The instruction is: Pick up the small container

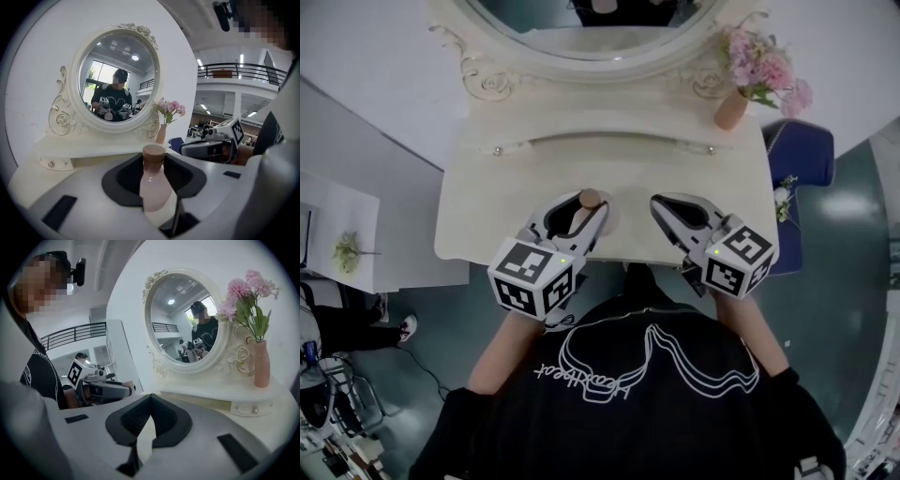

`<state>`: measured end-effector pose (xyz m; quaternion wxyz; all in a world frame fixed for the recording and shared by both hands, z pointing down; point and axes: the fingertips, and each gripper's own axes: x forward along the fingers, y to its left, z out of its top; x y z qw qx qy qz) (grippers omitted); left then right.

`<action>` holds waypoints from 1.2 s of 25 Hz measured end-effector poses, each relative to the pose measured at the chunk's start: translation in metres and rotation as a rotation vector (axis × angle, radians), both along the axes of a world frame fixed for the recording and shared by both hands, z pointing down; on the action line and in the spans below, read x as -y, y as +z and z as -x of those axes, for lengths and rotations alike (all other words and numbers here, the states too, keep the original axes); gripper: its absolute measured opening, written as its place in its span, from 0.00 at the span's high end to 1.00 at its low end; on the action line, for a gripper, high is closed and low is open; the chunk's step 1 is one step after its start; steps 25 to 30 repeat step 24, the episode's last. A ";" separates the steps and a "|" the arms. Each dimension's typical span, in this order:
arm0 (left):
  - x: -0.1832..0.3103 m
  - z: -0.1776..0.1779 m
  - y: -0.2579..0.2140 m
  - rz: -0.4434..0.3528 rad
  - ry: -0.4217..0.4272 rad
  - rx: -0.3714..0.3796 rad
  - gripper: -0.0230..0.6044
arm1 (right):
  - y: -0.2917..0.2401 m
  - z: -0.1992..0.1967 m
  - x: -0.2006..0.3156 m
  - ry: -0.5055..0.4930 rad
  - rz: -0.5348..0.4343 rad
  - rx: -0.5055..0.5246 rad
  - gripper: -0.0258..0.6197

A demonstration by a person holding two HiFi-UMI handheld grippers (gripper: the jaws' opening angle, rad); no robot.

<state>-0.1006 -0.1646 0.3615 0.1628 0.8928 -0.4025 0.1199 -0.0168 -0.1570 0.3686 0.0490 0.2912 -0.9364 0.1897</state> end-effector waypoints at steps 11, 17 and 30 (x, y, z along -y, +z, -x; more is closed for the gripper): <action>-0.003 0.007 0.002 0.002 -0.003 0.005 0.74 | -0.002 0.005 -0.004 0.013 -0.008 -0.004 0.95; -0.001 0.008 0.001 0.008 -0.002 0.002 0.74 | -0.004 0.006 -0.001 0.014 -0.004 -0.005 0.95; -0.002 0.011 0.000 0.009 -0.009 -0.003 0.74 | -0.005 0.009 -0.001 0.006 -0.009 -0.007 0.95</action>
